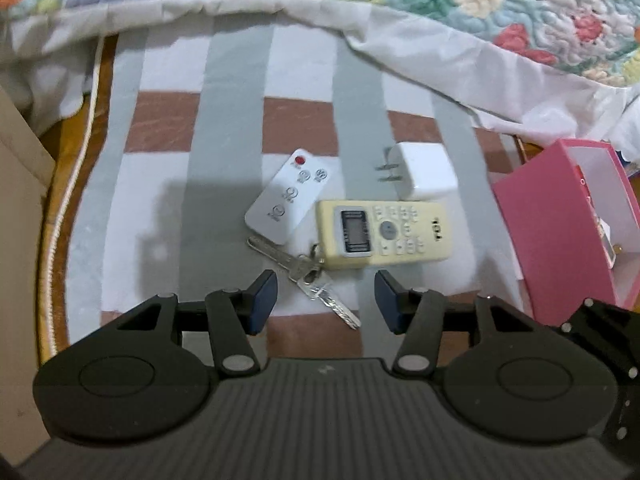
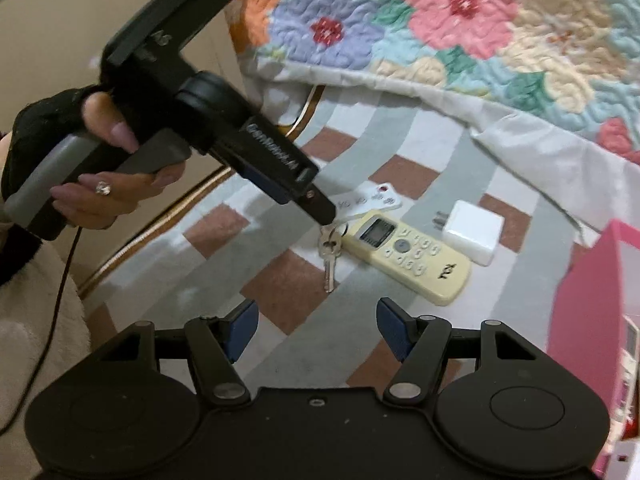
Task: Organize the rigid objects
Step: 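Reach the left gripper to the keys on the mat and close on them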
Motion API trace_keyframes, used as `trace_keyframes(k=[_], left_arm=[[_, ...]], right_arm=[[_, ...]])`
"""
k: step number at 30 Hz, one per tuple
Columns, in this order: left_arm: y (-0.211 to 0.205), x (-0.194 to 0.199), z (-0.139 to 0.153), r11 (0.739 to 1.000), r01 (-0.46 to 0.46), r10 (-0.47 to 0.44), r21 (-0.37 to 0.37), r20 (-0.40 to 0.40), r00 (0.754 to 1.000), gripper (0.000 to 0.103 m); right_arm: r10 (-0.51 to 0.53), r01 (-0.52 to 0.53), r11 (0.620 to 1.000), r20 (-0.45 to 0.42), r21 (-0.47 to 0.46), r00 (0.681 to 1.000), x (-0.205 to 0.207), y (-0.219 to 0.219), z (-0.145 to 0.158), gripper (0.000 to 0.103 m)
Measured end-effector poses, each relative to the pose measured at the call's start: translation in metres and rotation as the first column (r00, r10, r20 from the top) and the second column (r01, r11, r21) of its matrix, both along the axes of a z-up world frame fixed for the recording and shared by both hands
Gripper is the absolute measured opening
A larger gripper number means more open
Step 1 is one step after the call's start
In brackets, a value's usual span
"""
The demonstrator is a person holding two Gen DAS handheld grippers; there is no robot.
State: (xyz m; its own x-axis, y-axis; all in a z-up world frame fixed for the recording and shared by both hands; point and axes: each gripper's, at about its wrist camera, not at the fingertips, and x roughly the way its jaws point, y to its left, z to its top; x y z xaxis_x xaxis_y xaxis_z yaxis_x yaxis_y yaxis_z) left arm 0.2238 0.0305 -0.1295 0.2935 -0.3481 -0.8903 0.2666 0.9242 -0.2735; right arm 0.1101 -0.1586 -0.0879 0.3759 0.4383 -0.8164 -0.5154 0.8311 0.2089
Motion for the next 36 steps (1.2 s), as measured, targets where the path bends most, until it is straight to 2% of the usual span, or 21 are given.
trace_keyframes(k=[3, 6, 8, 11, 12, 13, 16, 20, 25, 32, 33, 34, 35, 36], left_arm=[[-0.011, -0.006, -0.015, 0.995, 0.089, -0.09, 0.046, 0.025, 0.996, 0.051], [-0.024, -0.01, -0.021, 0.986, 0.118, -0.129, 0.12, 0.083, 0.988, 0.046], [-0.031, -0.01, -0.024, 0.982, 0.12, -0.14, 0.143, 0.134, 0.981, 0.041], [-0.034, -0.002, -0.031, 0.984, 0.096, -0.117, 0.147, 0.136, 0.984, 0.024], [-0.032, 0.001, -0.033, 0.988, 0.086, -0.103, 0.131, 0.125, 0.987, 0.009], [-0.029, 0.003, -0.035, 0.991, 0.074, -0.088, 0.113, 0.116, 0.989, 0.003], [-0.024, 0.005, -0.037, 0.995, 0.034, -0.046, 0.089, 0.135, 0.99, 0.002], [-0.018, 0.004, -0.03, 1.0, 0.001, -0.005, 0.029, 0.122, 0.993, 0.002], [-0.019, -0.011, -0.013, 1.0, 0.017, -0.02, 0.019, 0.172, 0.985, 0.002], [-0.023, -0.03, 0.007, 0.996, 0.051, -0.037, -0.068, 0.186, 0.982, 0.002], [-0.024, -0.032, 0.01, 0.996, 0.052, -0.037, -0.076, 0.188, 0.981, 0.002], [-0.024, -0.034, 0.013, 0.995, 0.054, -0.036, -0.086, 0.194, 0.98, 0.002], [-0.024, -0.036, 0.016, 0.994, 0.052, -0.032, -0.096, 0.199, 0.979, 0.002], [-0.024, -0.037, 0.018, 0.993, 0.051, -0.029, -0.109, 0.201, 0.979, 0.002]], right_arm=[[-0.019, 0.019, 1.0, -0.009, -0.014, 1.0, 0.002, 0.005, -0.016, 0.07], [-0.044, 0.044, 0.999, -0.009, -0.001, 0.999, 0.005, 0.002, -0.027, 0.07], [-0.064, 0.064, 0.998, -0.001, 0.01, 0.998, 0.008, 0.001, -0.033, 0.07], [-0.086, 0.086, 0.996, 0.006, 0.026, 0.996, 0.015, 0.0, -0.042, 0.07], [-0.091, 0.091, 0.995, 0.006, 0.027, 0.996, 0.017, 0.001, -0.045, 0.07], [-0.096, 0.096, 0.995, 0.004, 0.028, 0.995, 0.02, 0.001, -0.048, 0.07], [-0.104, 0.104, 0.994, -0.008, 0.022, 0.995, 0.025, 0.002, -0.056, 0.07], [-0.07, 0.07, 0.998, -0.001, 0.002, 0.998, 0.025, 0.008, -0.063, 0.07], [-0.006, 0.007, 0.999, 0.009, -0.035, 1.0, 0.023, 0.022, -0.062, 0.07], [0.017, -0.013, 0.999, 0.104, -0.038, 0.994, 0.03, 0.036, -0.056, 0.069], [0.018, -0.014, 0.999, 0.111, -0.036, 0.994, 0.032, 0.036, -0.056, 0.067], [0.012, -0.008, 0.999, 0.116, -0.033, 0.993, 0.033, 0.035, -0.056, 0.055], [0.003, 0.0, 1.0, 0.115, -0.026, 0.993, 0.034, 0.033, -0.054, 0.039], [-0.008, 0.009, 1.0, 0.112, -0.013, 0.994, 0.034, 0.031, -0.052, 0.032]])
